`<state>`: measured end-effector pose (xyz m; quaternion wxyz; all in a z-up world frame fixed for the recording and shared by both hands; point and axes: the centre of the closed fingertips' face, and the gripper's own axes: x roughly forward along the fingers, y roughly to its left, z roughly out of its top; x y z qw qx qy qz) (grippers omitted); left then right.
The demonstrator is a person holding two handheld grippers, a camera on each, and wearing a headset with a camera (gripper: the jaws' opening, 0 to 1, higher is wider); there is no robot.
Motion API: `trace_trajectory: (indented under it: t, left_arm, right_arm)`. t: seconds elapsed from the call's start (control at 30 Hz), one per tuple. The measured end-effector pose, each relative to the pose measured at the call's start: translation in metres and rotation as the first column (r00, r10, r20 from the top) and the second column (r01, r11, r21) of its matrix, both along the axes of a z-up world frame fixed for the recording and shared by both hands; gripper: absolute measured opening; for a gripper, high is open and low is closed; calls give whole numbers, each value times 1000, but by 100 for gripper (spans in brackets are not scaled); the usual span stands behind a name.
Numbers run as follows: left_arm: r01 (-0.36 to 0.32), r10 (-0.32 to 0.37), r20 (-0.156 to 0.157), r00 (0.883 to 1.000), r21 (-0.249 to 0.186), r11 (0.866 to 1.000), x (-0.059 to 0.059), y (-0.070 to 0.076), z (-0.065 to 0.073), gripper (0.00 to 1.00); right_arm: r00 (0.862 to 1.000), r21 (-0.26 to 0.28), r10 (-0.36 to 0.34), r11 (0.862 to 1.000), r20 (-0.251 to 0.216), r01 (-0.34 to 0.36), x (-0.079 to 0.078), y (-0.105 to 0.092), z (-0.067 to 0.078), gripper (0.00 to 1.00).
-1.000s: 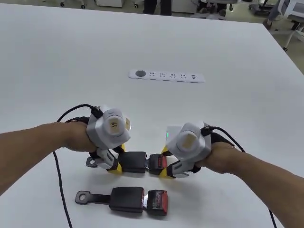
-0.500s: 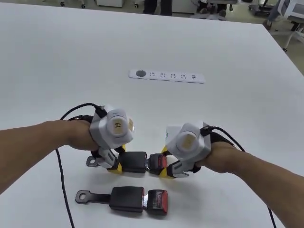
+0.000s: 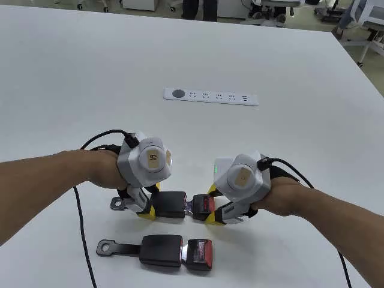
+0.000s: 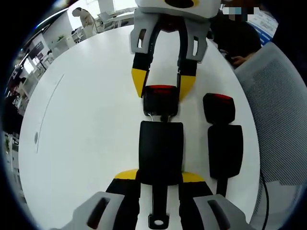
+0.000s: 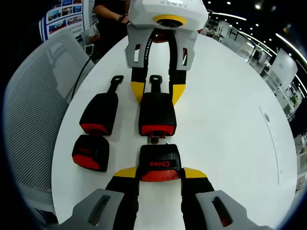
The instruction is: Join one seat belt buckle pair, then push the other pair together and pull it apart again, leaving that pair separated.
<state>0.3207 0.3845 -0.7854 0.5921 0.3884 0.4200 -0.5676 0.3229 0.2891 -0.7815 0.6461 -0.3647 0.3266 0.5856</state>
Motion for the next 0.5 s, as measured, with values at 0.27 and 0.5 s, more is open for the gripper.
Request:
trace_trajectory:
  t: [0.27,0.5]
  left_arm:
    - [-3,3,1,1000,2,1000,1,0,0,31]
    - [-8,8,0,1000,0,1000,1,0,0,31]
  right_arm:
    - [1000,18,-13,1000,-9,13,-2,-6,2,29]
    - [1000,10,-18,1000,-9,18,-1,-10,2,30]
